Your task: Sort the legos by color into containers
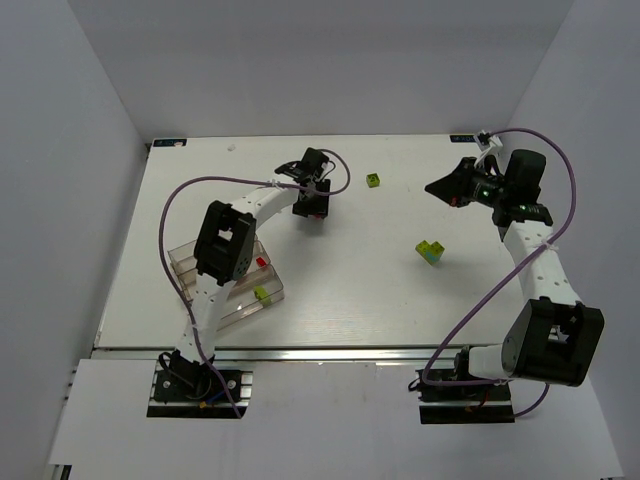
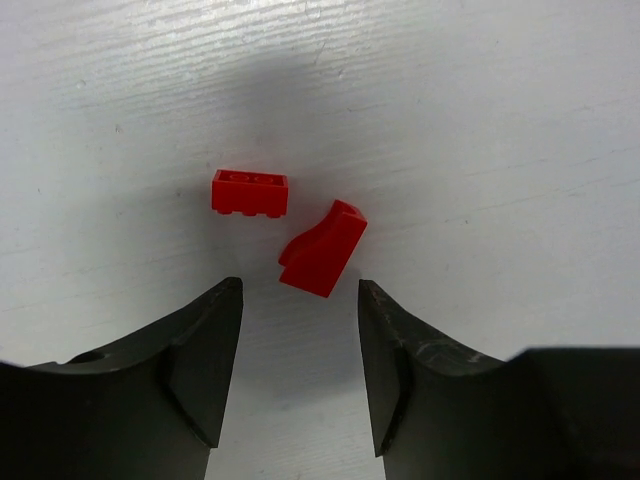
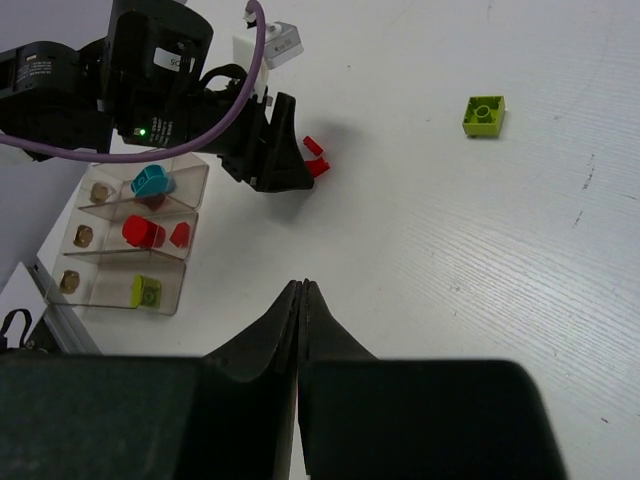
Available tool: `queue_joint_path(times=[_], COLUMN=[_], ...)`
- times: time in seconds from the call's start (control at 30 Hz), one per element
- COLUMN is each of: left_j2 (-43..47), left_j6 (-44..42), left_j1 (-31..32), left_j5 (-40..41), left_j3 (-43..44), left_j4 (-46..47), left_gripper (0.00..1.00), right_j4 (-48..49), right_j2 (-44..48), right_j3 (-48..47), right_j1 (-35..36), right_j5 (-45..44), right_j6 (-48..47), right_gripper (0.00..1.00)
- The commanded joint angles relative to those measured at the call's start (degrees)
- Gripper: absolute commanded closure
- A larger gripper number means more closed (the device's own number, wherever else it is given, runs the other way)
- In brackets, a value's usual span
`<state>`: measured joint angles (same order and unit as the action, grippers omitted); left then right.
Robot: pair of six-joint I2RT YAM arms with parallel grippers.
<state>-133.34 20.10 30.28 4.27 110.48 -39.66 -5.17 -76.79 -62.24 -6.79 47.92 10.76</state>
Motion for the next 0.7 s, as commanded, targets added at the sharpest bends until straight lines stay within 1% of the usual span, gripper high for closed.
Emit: queue_joint_path(times=[0.0,0.23,0.47,0.57,0.63,0.67], left_j2=[0.4,-0.7,-1.0,-2.6,-2.8,-3.1], left_j6=[-1.5,-2.8,-4.5,-5.0,-5.4,-5.4], left_j1=[0.9,1.4,2.5,3.0,3.0,3.0], left_j5=[1.6,1.4,5.0,6.6,7.3,7.4], left_j3=[2.7,3.5,4.1,4.7,4.7,4.8], left_j4=[-0.5,0.3,0.9,1.1,1.8,2.0], left_gripper=[0.40,0.47,0.48,0.49,0.53,0.57], right_j4=[2.8,3.2,3.8,3.9,4.0,4.0], right_j2=[1.5,1.6,1.5,1.6,1.6,1.5], right_j3=[0.4,0.5,0.9,1.0,1.1,1.2], right_j1=[-0.7,-1.0,-1.4,-1.5,-1.5,-1.5], right_j5=[1.9,2.8,3.9,4.2,4.3,4.4], right_j6=[0.9,1.6,2.2,2.3,2.3,2.3], right_gripper=[0.99,0.99,0.98,0.99,0.99,0.99])
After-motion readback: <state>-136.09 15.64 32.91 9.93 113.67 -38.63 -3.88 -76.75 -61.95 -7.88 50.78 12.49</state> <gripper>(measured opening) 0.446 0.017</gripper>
